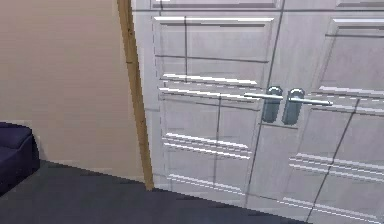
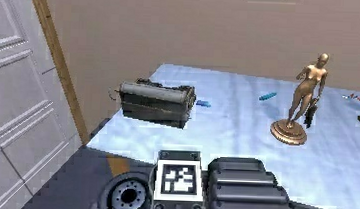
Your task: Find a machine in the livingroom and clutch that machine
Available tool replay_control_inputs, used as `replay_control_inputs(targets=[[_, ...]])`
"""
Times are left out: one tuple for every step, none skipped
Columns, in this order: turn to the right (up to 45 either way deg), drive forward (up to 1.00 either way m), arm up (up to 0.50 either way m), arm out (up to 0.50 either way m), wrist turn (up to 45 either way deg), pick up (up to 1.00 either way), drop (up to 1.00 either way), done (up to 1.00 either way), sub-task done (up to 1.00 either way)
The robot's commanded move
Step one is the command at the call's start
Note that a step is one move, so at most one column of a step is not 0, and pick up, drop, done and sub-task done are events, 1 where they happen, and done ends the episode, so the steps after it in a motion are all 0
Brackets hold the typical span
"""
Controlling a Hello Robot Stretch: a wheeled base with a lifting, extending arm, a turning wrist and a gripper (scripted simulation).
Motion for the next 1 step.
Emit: replay_control_inputs(targets=[[0.0, 0.00, 0.00, 0.42, 0.0, 0.00, 0.00, 0.00, 0.00]])
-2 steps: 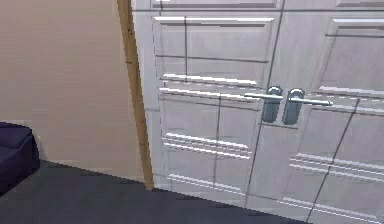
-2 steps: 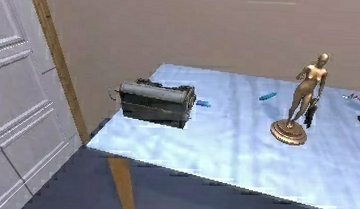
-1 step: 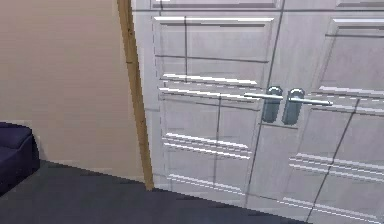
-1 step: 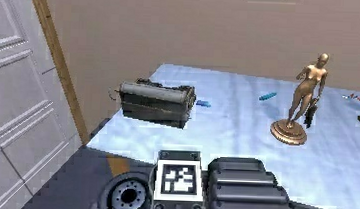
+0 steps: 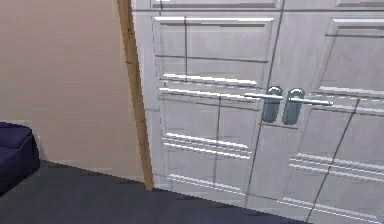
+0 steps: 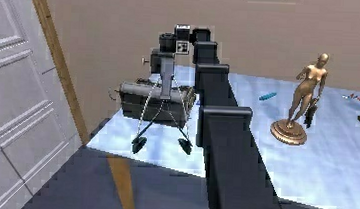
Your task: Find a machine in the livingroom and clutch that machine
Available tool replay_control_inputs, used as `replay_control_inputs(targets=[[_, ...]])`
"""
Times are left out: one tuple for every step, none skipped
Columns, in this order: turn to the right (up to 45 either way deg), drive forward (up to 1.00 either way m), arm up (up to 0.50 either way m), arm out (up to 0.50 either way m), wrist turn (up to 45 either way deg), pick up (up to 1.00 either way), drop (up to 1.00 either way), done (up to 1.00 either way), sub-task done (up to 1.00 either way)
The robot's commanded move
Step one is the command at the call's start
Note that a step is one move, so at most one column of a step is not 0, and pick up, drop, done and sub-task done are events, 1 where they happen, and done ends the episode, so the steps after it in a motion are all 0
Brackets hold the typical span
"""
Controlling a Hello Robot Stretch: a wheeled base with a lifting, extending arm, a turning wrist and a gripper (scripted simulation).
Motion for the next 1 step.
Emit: replay_control_inputs(targets=[[0.0, 0.00, 0.00, 0.00, 45.0, 0.00, 0.00, 0.00, 0.00]])
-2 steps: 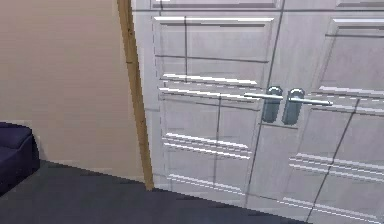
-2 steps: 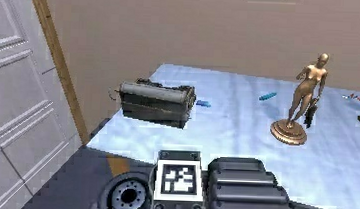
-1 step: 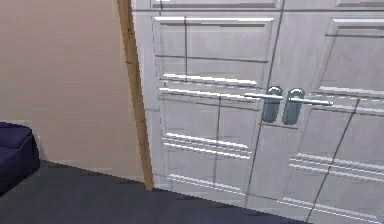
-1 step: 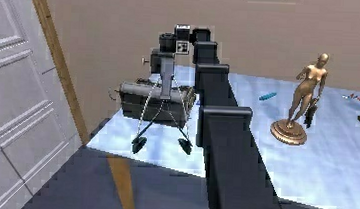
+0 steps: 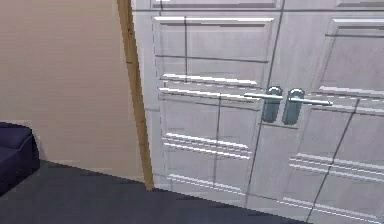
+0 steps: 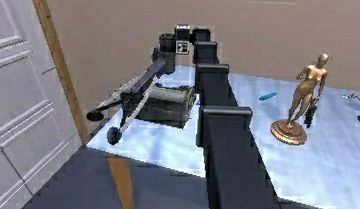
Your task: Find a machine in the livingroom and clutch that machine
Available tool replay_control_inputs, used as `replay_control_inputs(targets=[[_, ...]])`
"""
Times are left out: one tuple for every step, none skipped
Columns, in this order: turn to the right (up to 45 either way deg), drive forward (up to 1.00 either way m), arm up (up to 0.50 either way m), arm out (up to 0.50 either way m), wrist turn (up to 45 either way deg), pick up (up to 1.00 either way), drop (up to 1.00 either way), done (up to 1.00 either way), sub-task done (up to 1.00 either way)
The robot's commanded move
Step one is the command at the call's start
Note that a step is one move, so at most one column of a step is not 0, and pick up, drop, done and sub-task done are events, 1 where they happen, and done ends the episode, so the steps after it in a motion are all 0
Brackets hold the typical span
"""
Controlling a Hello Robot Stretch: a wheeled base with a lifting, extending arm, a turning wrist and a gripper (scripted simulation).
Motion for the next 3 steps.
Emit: replay_control_inputs(targets=[[0.0, 0.00, 0.00, 0.00, 45.0, 0.00, 0.00, 0.00, 0.00], [0.0, 0.00, 0.00, 0.00, 45.0, 0.00, 0.00, 0.00, 0.00], [0.0, 0.00, 0.00, 0.00, 45.0, 0.00, 0.00, 0.00, 0.00]])
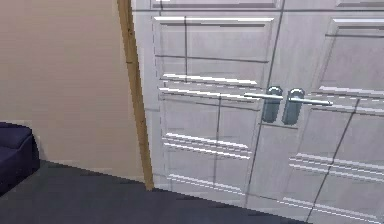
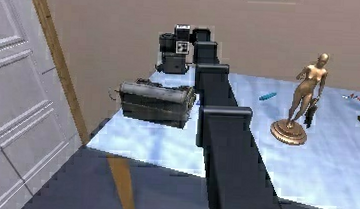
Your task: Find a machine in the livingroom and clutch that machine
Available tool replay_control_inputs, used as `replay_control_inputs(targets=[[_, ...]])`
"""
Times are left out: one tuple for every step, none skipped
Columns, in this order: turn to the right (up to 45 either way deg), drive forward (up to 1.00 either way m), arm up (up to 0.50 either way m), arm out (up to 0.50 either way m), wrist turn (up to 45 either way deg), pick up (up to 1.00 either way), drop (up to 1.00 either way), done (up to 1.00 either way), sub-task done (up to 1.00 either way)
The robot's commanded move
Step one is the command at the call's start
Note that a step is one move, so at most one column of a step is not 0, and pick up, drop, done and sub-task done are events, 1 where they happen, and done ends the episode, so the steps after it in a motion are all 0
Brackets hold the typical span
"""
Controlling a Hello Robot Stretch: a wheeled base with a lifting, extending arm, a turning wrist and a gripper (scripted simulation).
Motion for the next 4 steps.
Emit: replay_control_inputs(targets=[[0.0, 0.00, 0.00, 0.00, 18.0, 0.00, 0.00, 0.00, 0.00], [0.0, 0.00, -0.18, 0.00, 0.0, 0.00, 0.00, 0.00, 0.00], [0.0, 0.00, 0.00, 0.00, 0.0, 1.00, 0.00, 0.00, 0.00], [0.0, 0.00, 0.10, 0.00, 0.0, 0.00, 0.00, 0.00, 0.00]])
